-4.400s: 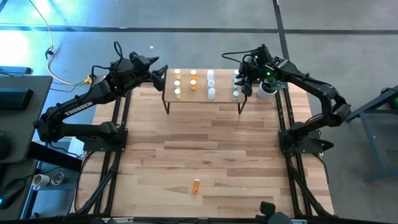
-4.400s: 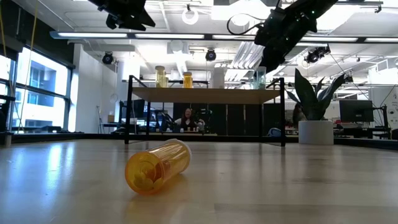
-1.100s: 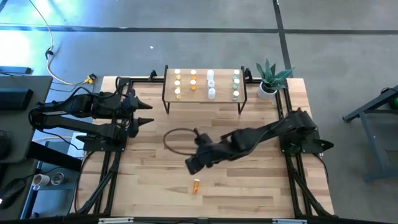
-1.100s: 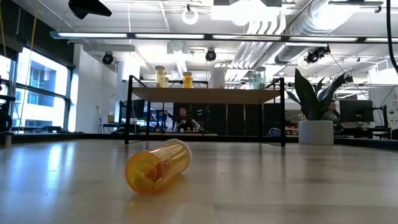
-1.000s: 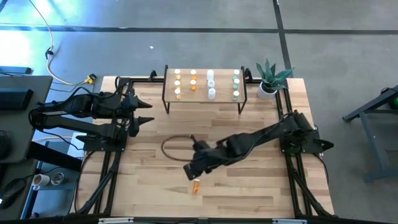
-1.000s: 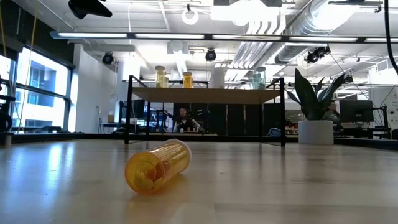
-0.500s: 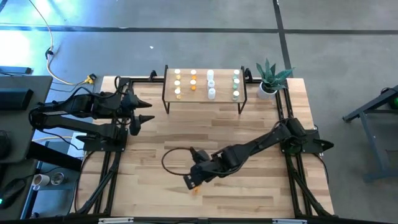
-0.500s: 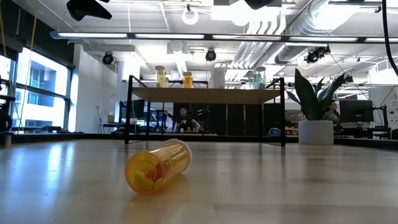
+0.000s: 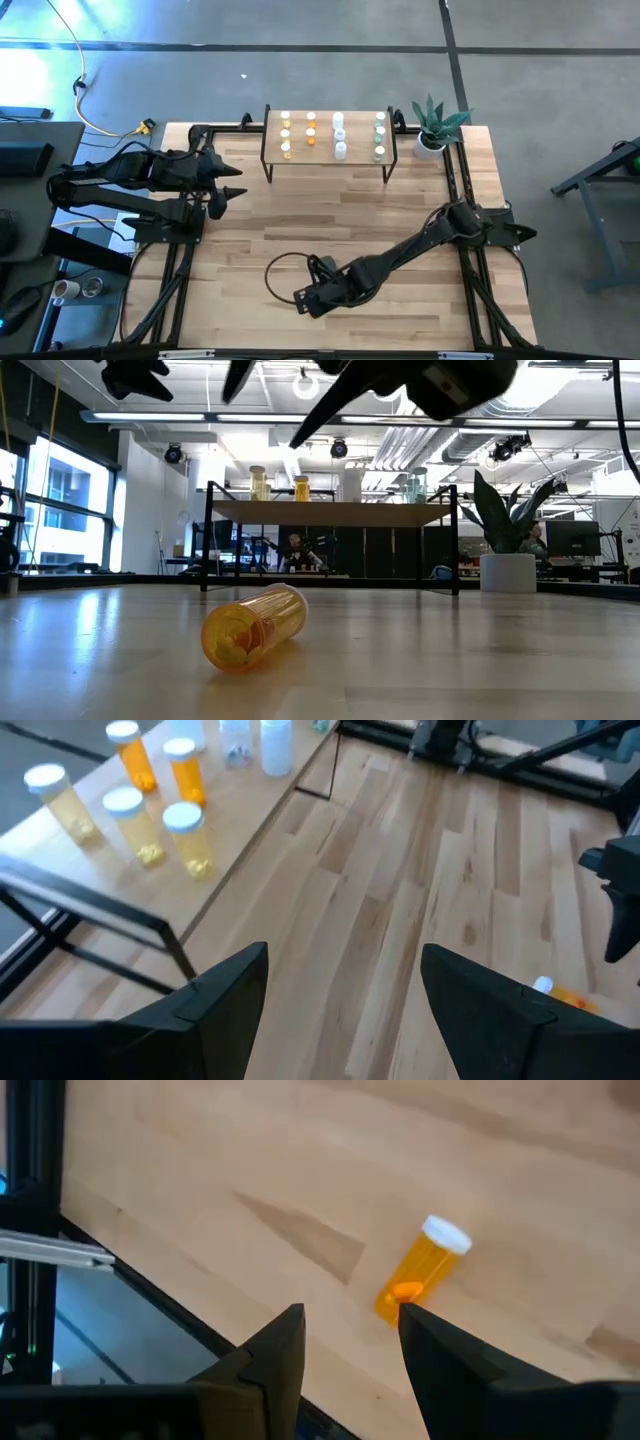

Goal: Pick and place medicine bottles onto shelf by color
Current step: Put the orange pill bottle on the shelf and align it to the other orange pill bottle

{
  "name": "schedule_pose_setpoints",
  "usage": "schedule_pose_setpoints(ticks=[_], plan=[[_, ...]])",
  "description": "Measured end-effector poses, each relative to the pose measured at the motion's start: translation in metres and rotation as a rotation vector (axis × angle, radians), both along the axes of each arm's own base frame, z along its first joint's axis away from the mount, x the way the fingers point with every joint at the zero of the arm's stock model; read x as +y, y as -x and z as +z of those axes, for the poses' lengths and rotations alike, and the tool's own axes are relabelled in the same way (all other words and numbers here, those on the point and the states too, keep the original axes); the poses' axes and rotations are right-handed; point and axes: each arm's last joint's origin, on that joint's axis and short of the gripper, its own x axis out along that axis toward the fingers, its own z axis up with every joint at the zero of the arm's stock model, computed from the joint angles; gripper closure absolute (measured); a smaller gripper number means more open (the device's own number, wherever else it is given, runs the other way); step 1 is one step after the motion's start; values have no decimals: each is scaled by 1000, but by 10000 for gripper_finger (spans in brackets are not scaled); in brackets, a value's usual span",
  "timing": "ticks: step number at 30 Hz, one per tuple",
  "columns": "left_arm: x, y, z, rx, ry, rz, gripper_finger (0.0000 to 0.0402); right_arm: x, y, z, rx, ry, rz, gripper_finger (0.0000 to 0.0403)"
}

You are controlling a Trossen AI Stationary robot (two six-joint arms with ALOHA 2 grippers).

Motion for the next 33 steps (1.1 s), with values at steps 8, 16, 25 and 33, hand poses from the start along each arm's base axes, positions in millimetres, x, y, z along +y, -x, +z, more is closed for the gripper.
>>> schedule_pose_setpoints(ticks=[8,16,25,33], plan=[[0,4,-5,60,9,1,147,14,-7,-32,65,-123,-70,249],[0,4,-5,65,10,1,147,12,-13,-47,92,-138,-138,249],[0,4,-5,67,-6,-11,147,8,-21,-69,117,-152,-192,249],[0,3,-5,68,-11,-14,147,4,-23,-80,160,-156,-222,249]])
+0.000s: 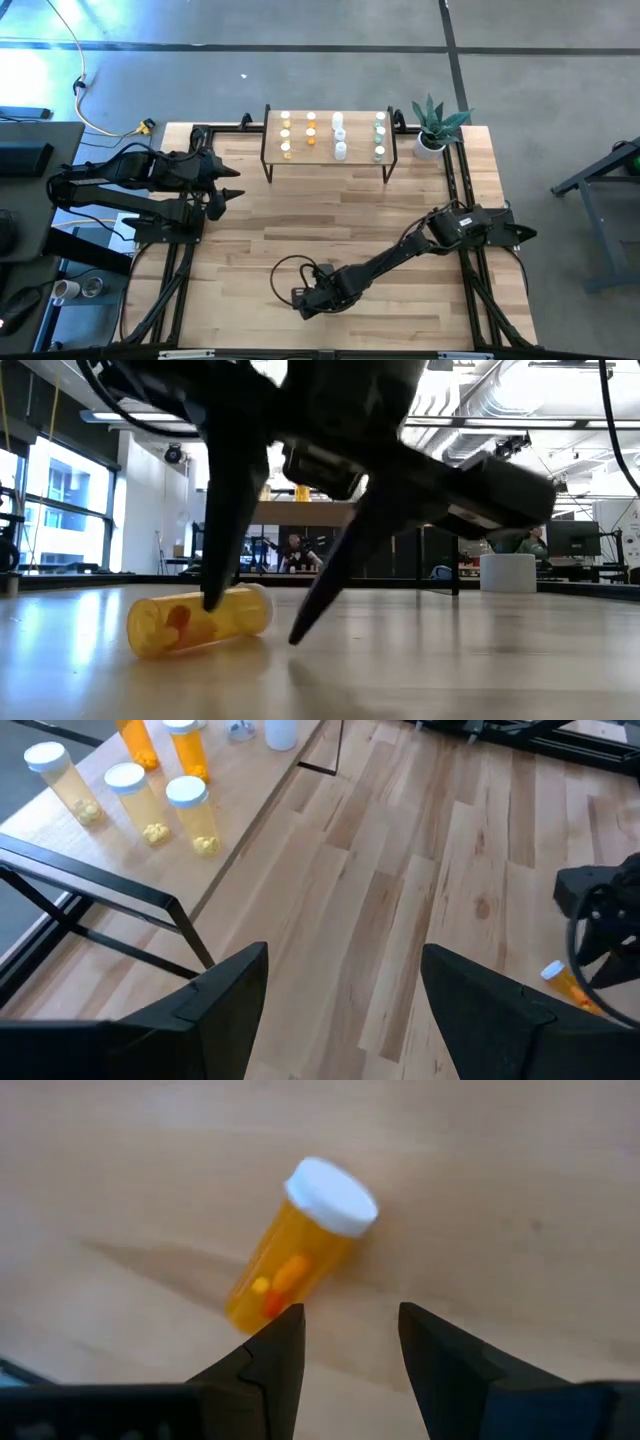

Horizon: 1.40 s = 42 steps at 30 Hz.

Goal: Pick and place medicine bottles onto shelf by color
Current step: Put the orange pill bottle on the shelf and align it to the other orange pill bottle

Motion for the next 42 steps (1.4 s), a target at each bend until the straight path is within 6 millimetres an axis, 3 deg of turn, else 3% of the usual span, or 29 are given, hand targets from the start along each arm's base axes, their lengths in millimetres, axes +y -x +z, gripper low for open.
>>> schedule_pose_setpoints(ticks=[12,20,23,33,42], plan=[[0,0,0,9,-19,-16,147,1,-13,14,-107,-43,0,249],[0,0,0,9,-19,-16,147,-1,-21,44,-181,48,173,249],[0,0,0,9,-19,-16,147,-12,-24,52,-175,150,326,249],[0,0,0,9,-18,-17,147,-38,-36,55,-281,463,1072,249],[0,0,0,9,-18,-17,147,-44,-38,53,-335,651,1472,249]])
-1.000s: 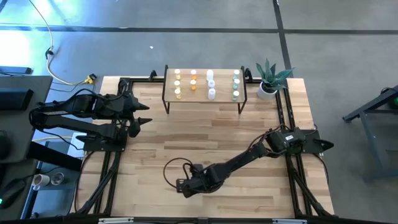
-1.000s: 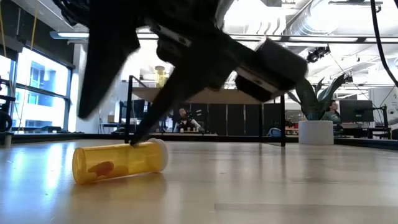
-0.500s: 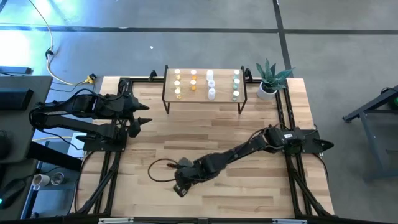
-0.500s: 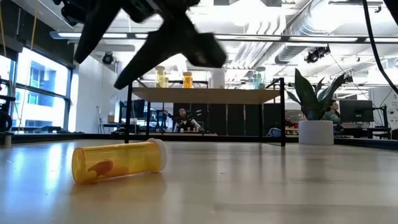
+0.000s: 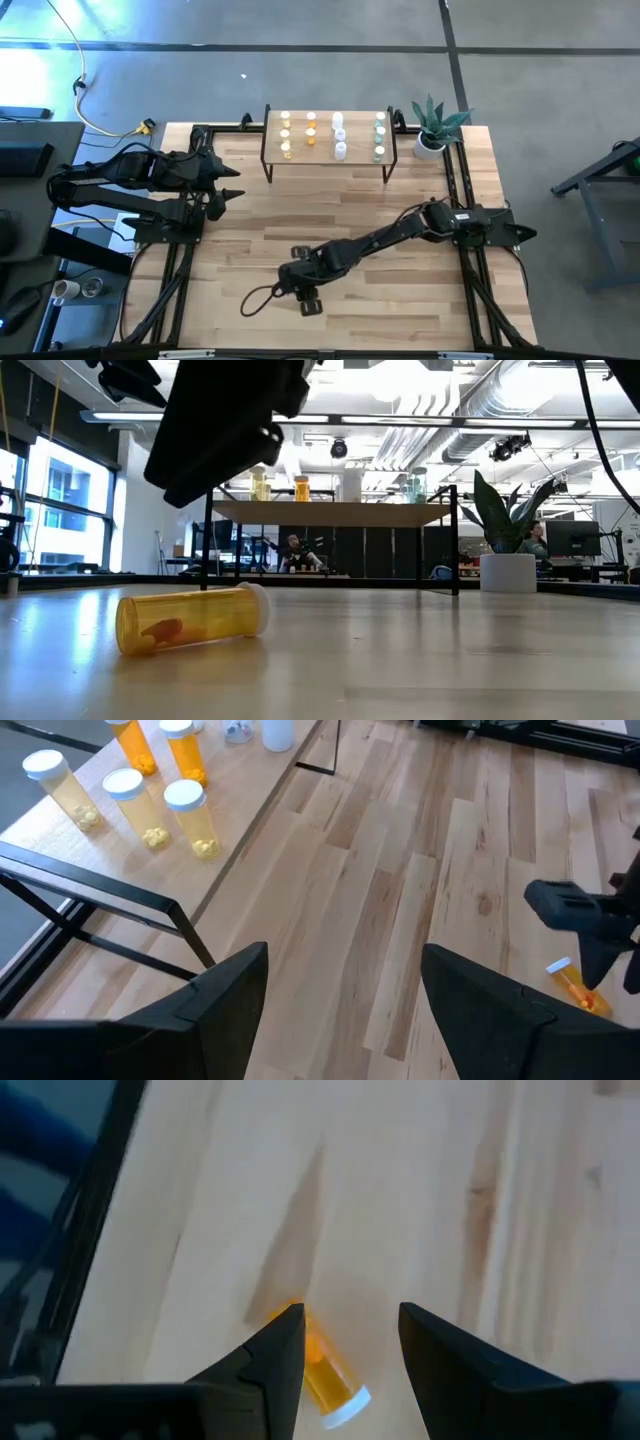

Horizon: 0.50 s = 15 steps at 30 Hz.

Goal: Pick and place medicine bottles onto shelf by color
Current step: Put the orange pill bottle on the shelf and align it to the other orange pill bottle

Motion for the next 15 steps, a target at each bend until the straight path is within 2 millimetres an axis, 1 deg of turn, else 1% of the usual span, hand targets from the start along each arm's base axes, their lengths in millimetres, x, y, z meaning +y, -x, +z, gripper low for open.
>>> schedule_pose_setpoints(ticks=[4,9,12,15], plan=[[0,0,0,-8,18,15,147,1,1,-6,4,26,124,249],[0,0,0,-9,20,19,147,6,2,-6,-26,60,278,249],[0,0,0,-12,26,24,147,7,2,-6,-40,81,335,249],[0,0,0,-14,31,29,147,7,2,-12,-27,83,364,249]])
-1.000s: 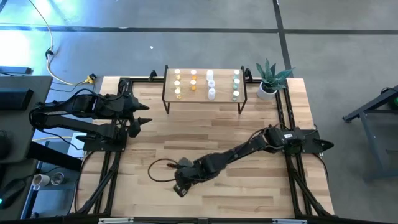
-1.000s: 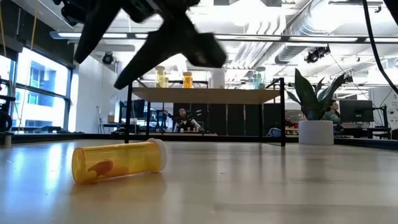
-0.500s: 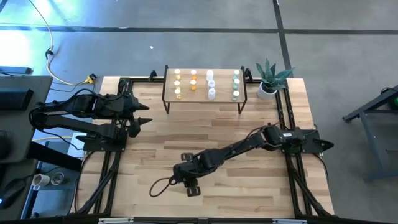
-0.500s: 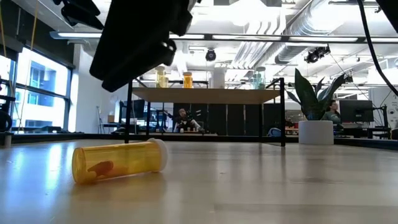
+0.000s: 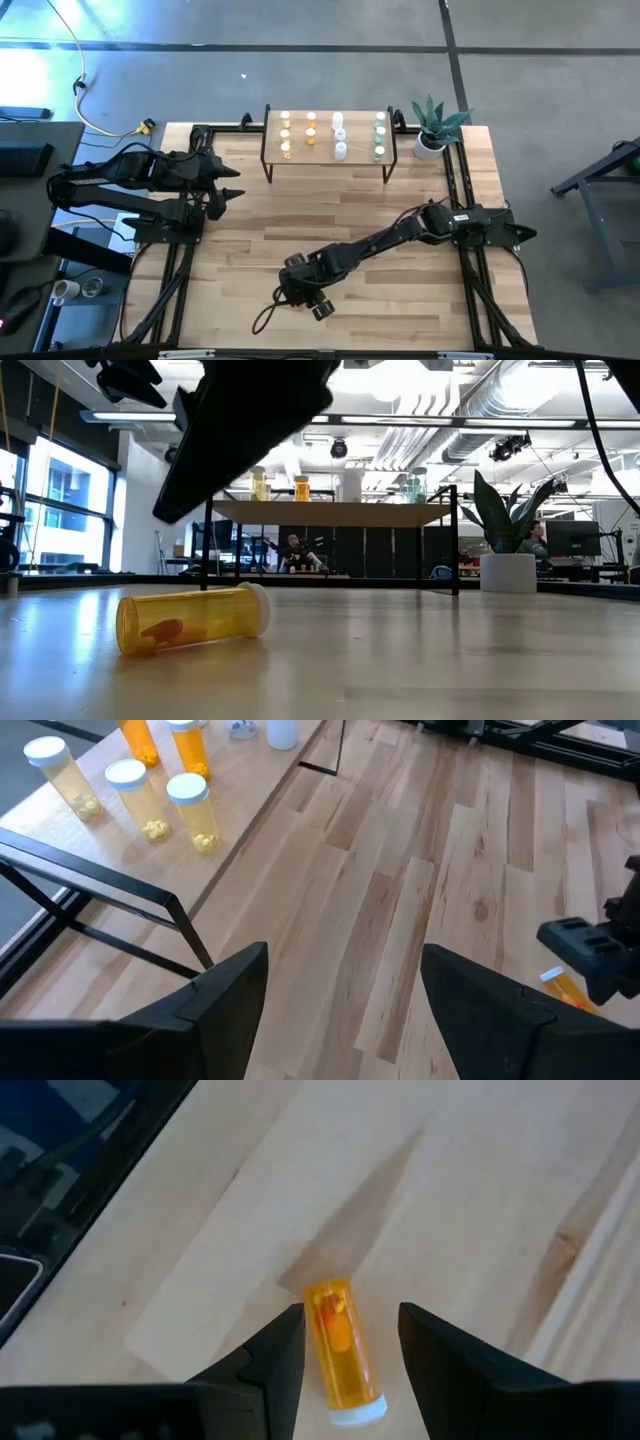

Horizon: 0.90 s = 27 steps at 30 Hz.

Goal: Pick and place medicine bottles onto shelf by color
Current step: Put the orange pill bottle on the shelf and align it to the other orange pill bottle

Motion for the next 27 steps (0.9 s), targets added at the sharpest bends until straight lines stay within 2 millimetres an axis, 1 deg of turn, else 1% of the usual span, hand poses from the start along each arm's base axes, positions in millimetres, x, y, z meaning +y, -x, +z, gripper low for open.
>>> schedule_pose_setpoints(ticks=[4,11,17,22,27], plan=[[0,0,0,-3,7,5,147,0,-1,-9,18,10,12,249],[0,0,0,-3,7,6,147,-1,-2,-19,38,28,31,249],[0,0,0,-3,5,7,147,0,-5,-33,51,33,35,249],[0,0,0,-2,4,8,147,-2,-5,-45,95,46,24,249],[0,0,0,-3,4,8,147,-2,-6,-47,97,46,16,249]])
